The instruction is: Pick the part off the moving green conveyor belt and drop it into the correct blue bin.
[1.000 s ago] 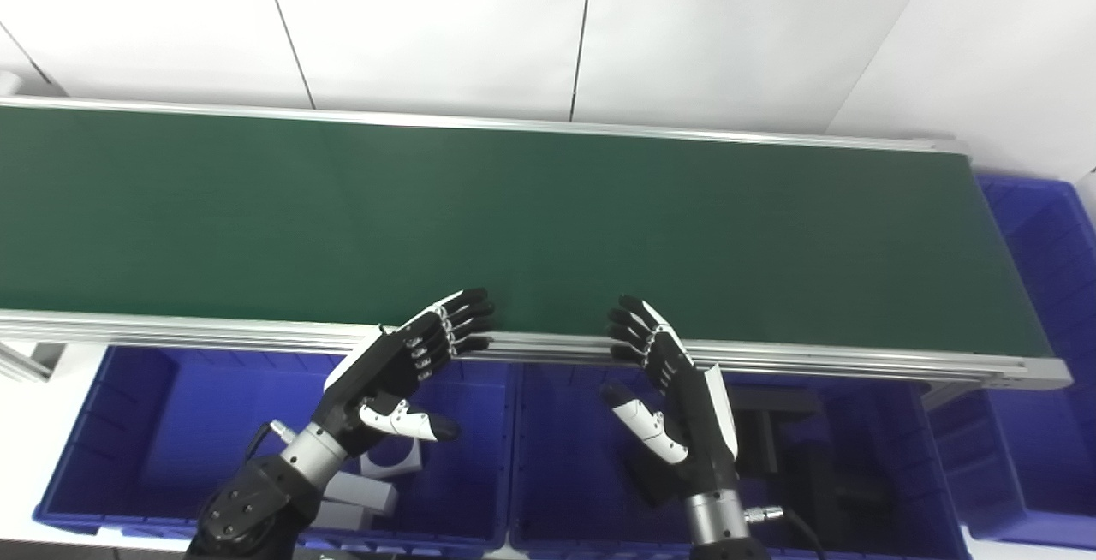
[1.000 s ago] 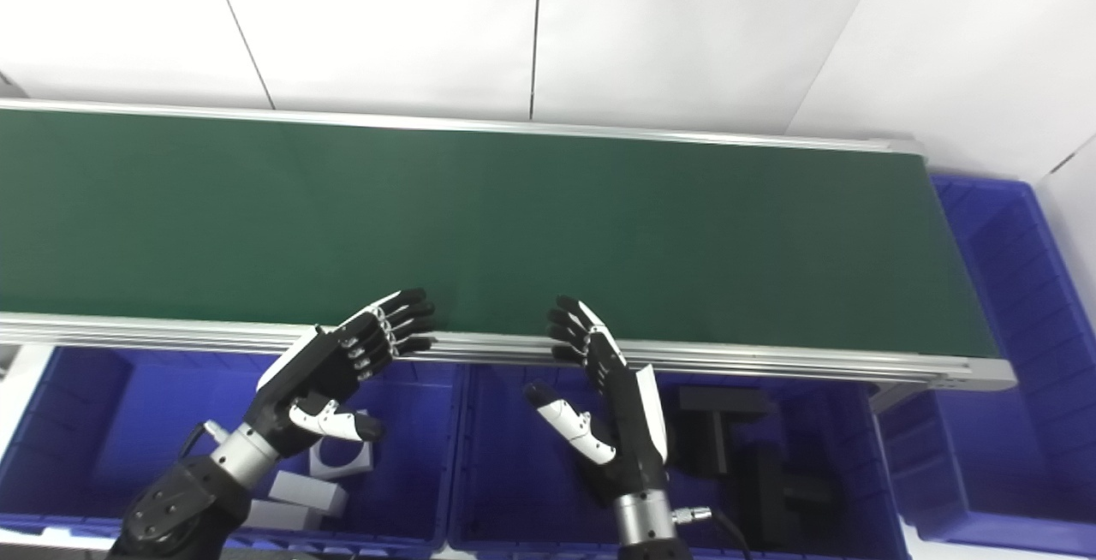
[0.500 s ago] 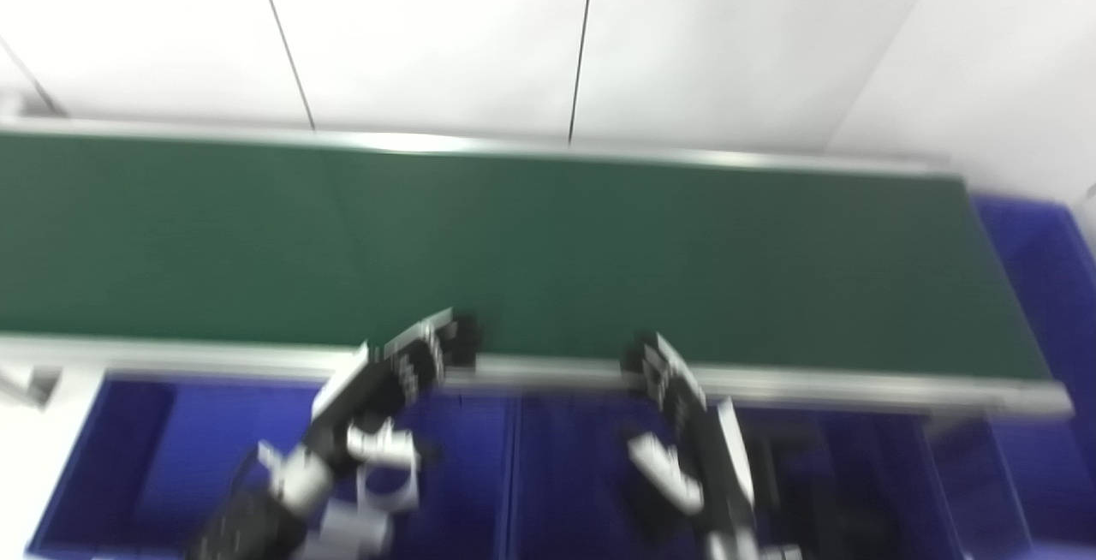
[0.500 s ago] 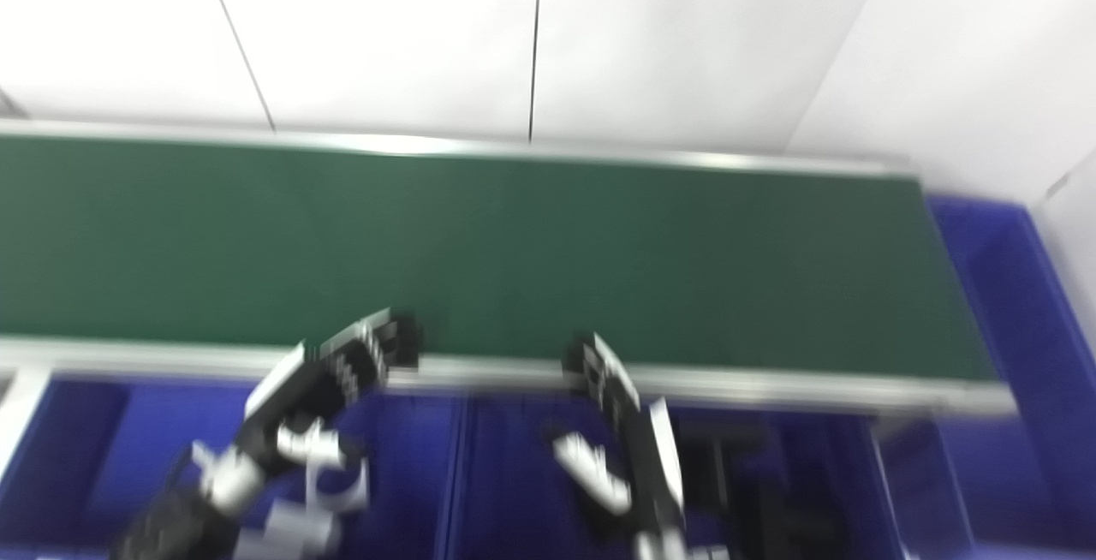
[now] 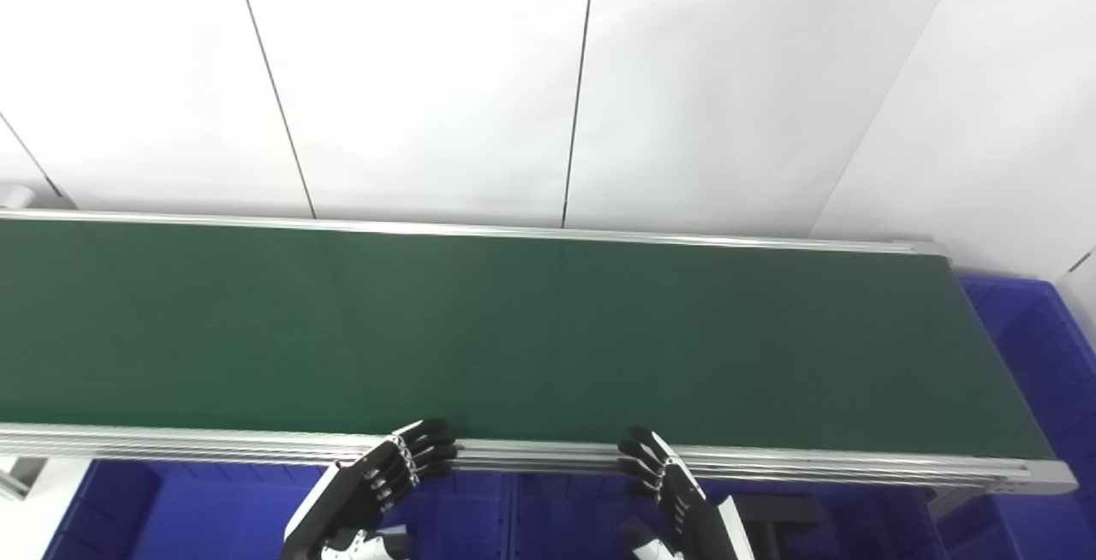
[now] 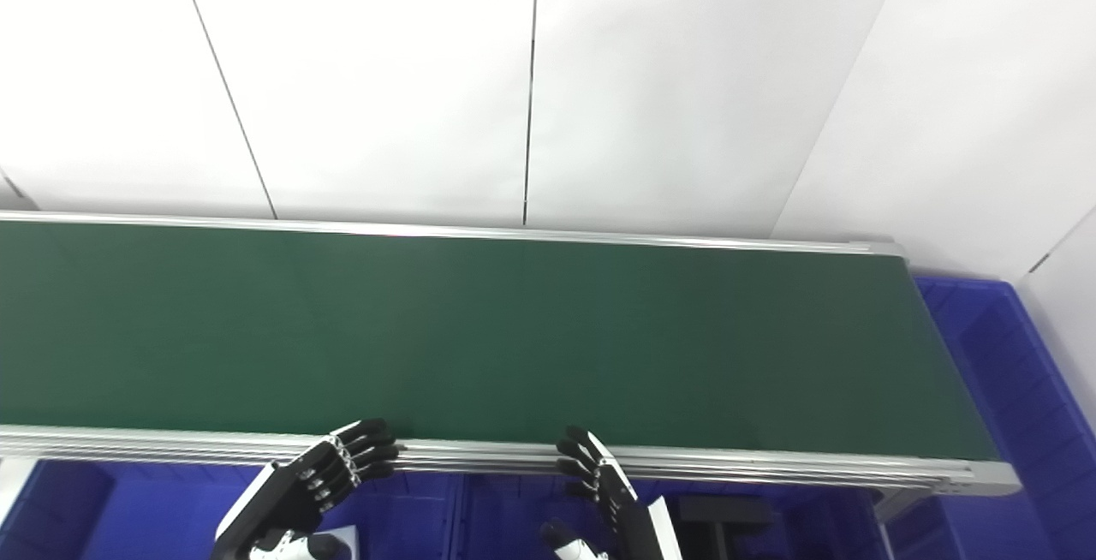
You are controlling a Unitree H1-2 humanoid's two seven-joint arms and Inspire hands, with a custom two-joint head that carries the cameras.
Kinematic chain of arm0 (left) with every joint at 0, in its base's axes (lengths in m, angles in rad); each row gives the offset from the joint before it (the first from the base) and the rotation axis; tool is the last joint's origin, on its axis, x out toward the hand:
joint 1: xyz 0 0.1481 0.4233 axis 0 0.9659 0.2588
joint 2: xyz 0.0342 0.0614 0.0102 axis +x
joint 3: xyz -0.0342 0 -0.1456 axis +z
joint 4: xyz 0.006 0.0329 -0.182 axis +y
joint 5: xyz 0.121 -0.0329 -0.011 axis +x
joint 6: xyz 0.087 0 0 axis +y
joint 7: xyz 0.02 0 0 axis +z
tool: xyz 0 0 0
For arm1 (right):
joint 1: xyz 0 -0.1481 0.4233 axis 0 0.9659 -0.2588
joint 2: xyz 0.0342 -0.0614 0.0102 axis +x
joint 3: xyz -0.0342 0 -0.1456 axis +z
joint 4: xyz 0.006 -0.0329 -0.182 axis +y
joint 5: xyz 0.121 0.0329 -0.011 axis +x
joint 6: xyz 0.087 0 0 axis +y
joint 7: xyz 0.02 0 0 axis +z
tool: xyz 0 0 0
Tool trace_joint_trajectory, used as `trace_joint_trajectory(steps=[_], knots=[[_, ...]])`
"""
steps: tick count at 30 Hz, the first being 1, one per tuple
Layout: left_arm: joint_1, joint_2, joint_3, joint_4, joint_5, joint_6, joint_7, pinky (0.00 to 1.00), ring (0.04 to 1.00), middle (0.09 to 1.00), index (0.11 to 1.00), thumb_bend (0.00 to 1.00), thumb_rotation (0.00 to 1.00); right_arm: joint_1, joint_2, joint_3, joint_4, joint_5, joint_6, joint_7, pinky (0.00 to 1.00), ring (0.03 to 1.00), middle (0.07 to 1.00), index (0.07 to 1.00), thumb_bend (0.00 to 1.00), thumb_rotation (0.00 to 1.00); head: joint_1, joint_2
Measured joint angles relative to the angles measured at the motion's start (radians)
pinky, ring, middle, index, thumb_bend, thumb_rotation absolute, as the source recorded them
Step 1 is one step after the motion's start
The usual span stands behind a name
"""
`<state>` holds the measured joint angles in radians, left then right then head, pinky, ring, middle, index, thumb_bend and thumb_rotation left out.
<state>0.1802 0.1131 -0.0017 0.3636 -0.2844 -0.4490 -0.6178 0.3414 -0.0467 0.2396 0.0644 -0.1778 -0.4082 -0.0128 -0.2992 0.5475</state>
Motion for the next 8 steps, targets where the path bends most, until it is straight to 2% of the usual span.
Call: trace_joint_trajectory(steps=[3,7,8], knots=[[-0.001,-0.014,0.012,0.005,-0.002,0.0,-0.014,0.78,0.81,0.823,0.812,1.0,0.38,0.01,0.001,-0.002,-0.012,-0.007,0.0,0.0,0.74,0.813,0.85,0.894,0.69,0.74,0.006,0.012],[-0.001,-0.019,0.013,0.006,-0.034,0.0,-0.032,0.78,0.806,0.816,0.802,1.0,0.36,0.025,0.004,-0.002,-0.036,-0.008,0.0,0.0,0.75,0.814,0.847,0.895,0.69,0.74,0.015,0.074],[0.0,-0.018,0.013,0.002,-0.04,0.0,-0.032,0.78,0.805,0.814,0.802,1.0,0.36,0.024,0.005,-0.003,-0.042,-0.009,0.0,0.0,0.75,0.813,0.844,0.894,0.69,0.73,0.015,0.113]])
